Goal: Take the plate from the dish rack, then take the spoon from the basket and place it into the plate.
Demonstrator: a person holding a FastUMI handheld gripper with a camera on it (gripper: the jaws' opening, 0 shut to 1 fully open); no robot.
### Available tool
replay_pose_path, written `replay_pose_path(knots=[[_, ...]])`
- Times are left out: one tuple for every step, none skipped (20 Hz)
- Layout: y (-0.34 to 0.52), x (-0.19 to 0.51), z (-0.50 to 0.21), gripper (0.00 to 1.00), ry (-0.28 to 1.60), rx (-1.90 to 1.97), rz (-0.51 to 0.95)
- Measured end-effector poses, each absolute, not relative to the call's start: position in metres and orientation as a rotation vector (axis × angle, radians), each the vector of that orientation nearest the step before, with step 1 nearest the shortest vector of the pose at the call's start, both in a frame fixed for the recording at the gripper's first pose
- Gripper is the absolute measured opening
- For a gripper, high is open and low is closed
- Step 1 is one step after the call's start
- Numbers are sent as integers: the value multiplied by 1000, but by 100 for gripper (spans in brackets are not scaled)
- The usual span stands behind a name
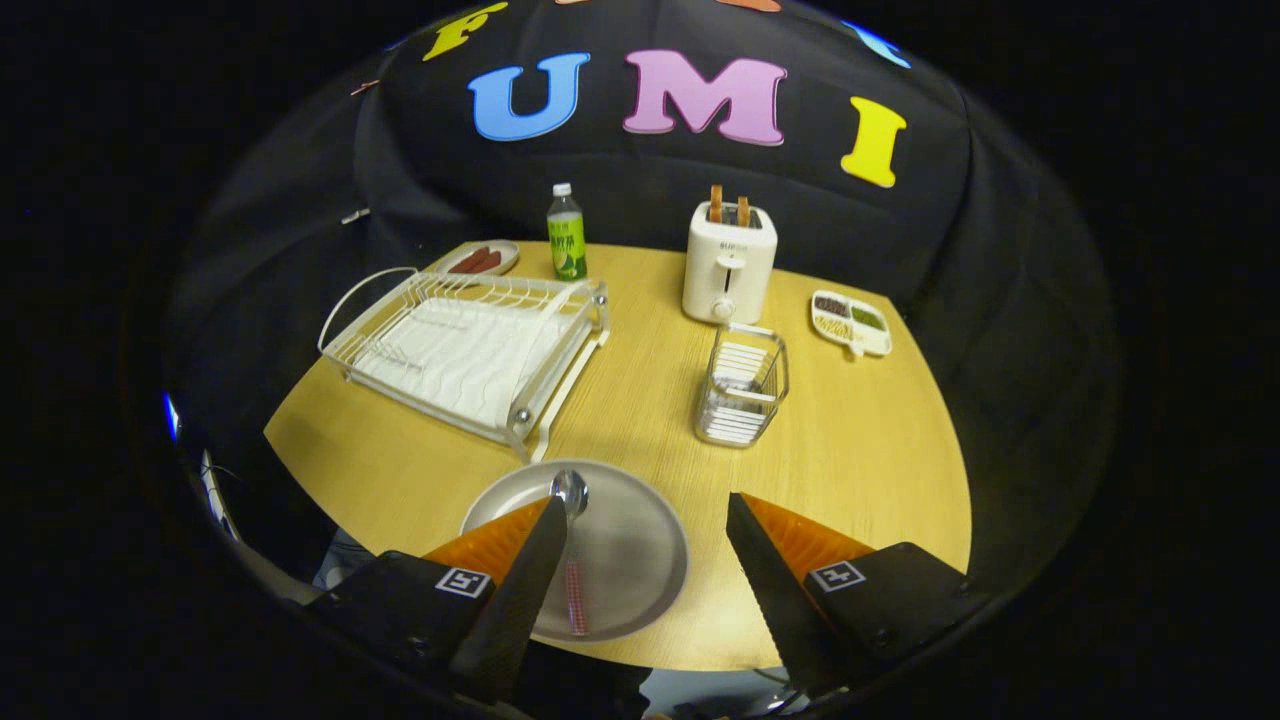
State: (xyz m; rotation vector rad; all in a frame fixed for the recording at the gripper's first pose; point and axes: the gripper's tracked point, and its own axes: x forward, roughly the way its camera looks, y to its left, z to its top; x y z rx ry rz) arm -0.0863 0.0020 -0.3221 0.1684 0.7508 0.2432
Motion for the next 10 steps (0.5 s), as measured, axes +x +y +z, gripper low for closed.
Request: replay_pose_path(knots=[[-4,-80,-311,99,713,168,224],[-10,-72,-292,99,681,175,212],[-17,-65,-275,99,651,184,197],[-23,-57,-258,99,621,195,183],[-30,-50,-239,99,585,206,170],[-36,-43,-221,99,549,213,157],[-41,-39,-203,99,512,216,146],[-48,-34,-184,99,472,212,132],[-54,-32,-168,98,434,203,121],[-61,-29,-151,98,398,193,110]])
